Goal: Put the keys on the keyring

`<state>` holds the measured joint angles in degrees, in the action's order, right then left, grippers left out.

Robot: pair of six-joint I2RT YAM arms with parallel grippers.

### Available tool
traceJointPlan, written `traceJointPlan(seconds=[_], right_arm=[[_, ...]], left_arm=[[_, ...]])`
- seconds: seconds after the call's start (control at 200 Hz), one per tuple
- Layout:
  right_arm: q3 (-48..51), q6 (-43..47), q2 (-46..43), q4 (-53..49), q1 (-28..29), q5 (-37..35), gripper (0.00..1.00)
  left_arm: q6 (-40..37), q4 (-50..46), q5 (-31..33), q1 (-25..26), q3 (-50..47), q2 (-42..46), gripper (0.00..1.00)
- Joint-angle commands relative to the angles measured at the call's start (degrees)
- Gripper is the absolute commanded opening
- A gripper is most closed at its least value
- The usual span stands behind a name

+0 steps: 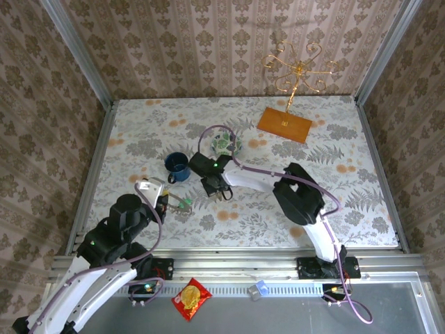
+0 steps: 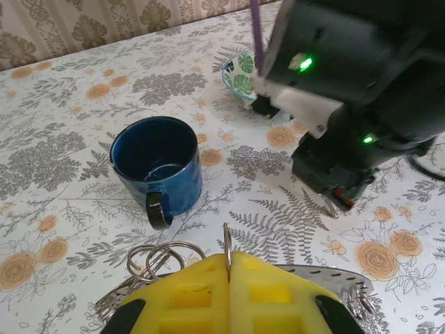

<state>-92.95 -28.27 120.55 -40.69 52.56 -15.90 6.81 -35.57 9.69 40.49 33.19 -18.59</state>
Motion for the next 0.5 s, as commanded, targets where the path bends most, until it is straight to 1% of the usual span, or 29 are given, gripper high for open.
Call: traceJointPlan(seconds=[0.0,0.185,0.365,0.405,0.495], right_arm=[[6.89,0.66,-9.75,3.81,0.42,-0.33,0.0],[24.62,4.16,-26.3,14.16,0.37,2.88,0.0],[37.91,7.17,-42.38,21.65,0.33,4.4,0.0],[40.66,9.02,-45.59,23.59,0.19,5.44,0.0],[46.18,15.64,-51.63,27.0,-0.61,10.51,0.0]], left_arm=[[-2.04,5.61,-4.27,0.19,1.54,-1.14,0.0],[-4.48,12.7,-12.01,0.22,0.32,-3.99,0.0],[-7.93,19.3,-19.02,0.71,-0.48,-8.72,0.0],[-8.64,20.95,-20.01,0.94,-0.65,-9.92,0.0],[-10.11,24.92,-22.4,1.42,-1.23,-12.79,0.0]])
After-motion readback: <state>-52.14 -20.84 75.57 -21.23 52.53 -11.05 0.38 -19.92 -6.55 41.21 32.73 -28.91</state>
